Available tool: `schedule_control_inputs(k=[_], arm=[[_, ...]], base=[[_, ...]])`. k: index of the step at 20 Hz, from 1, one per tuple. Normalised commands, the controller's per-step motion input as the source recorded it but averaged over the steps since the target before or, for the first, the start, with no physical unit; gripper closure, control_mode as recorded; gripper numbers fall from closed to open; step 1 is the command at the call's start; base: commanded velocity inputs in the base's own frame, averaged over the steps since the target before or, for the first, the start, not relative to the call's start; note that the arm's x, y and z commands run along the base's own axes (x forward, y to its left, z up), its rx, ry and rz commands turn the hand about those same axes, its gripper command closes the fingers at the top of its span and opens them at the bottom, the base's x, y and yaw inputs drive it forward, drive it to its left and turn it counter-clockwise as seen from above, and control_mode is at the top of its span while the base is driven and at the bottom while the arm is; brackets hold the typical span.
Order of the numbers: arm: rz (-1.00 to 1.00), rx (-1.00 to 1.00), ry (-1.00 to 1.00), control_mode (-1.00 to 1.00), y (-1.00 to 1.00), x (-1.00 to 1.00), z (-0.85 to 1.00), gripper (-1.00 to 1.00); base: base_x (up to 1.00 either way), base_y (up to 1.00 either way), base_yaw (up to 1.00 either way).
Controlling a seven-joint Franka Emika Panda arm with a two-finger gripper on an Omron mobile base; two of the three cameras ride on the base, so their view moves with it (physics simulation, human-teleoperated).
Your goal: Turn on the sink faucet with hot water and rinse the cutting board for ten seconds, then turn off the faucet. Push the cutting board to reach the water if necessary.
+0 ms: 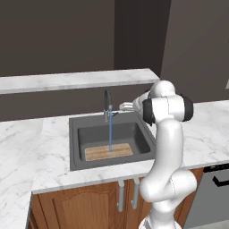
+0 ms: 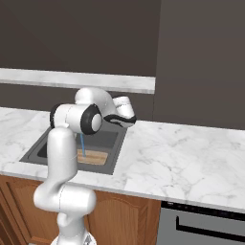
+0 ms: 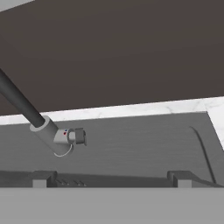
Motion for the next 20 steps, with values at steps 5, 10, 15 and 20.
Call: schedule_control_inputs(k=[5, 10, 15, 20], arm=[[0.00, 0.00, 0.00, -1.00, 0.00, 0.00, 0.00, -1.00], [0.00, 0.00, 0.00, -1.00, 0.00, 0.00, 0.00, -1.00], [0.00, 0.00, 0.00, -1.00, 0.00, 0.00, 0.00, -1.00], [0.00, 0.00, 0.00, -1.00, 0.00, 0.00, 0.00, -1.00]], base=[[0.00, 0.00, 0.00], [0.00, 0.00, 0.00], [0.00, 0.00, 0.00], [0.00, 0.00, 0.00]])
